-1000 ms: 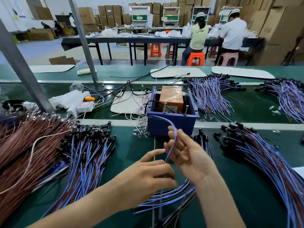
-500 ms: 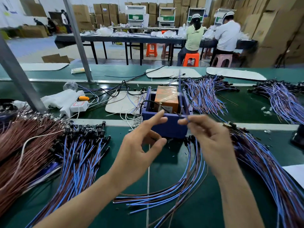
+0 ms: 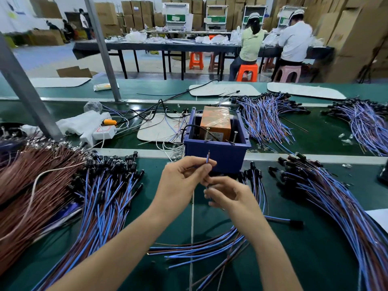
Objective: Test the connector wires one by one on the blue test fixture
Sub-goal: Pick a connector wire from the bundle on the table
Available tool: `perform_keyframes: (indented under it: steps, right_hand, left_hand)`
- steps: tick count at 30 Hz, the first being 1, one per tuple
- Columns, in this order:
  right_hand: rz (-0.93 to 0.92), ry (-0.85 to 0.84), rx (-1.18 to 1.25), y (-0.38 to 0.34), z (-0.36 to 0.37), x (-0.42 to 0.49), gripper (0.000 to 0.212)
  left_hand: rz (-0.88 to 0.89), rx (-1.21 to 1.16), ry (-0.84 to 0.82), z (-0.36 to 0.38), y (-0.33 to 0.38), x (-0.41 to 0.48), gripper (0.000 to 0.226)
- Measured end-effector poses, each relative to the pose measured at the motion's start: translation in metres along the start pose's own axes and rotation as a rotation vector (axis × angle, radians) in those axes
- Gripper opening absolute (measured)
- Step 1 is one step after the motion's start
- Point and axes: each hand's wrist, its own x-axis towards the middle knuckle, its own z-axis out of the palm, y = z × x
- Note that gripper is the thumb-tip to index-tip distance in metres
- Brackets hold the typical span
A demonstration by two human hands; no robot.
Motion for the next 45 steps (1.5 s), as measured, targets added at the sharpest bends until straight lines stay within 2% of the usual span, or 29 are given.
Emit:
perform_keyframes:
  steps: [2, 5, 11, 17, 23, 45]
  right_hand:
    - [-0.067, 0.079, 0.122, -0.008, 0.005, 0.004, 0.021]
    - [-0.108, 0.190, 0.168, -0.014, 0.012, 0.012, 0.025]
    - [-0.063, 0.317, 0.199, -0.010, 0.015, 0.021, 0.016]
    - [-0.030, 0.581, 0.152, 0.000, 0.003, 0.040, 0.024]
    - [-0.041, 0.613, 0.075, 0.007, 0.001, 0.050, 0.026]
    - [-0.018, 0.727, 0.095, 0.013, 0.007, 0.054, 0.023]
  left_hand:
    - [-0.086, -0.043, 0.003, 0.003, -0.004, 0.006, 0.013]
    - [-0.145, -0.079, 0.015, 0.007, -0.009, 0.014, 0.016]
    - [-0.224, -0.119, 0.096, 0.013, -0.018, 0.030, 0.008]
    - [-0.307, -0.080, 0.189, 0.014, -0.025, 0.048, 0.011]
    - [-0.394, 0.025, 0.181, 0.014, -0.034, 0.063, 0.014]
    - [-0.443, -0.028, 0.234, 0.013, -0.045, 0.080, 0.015]
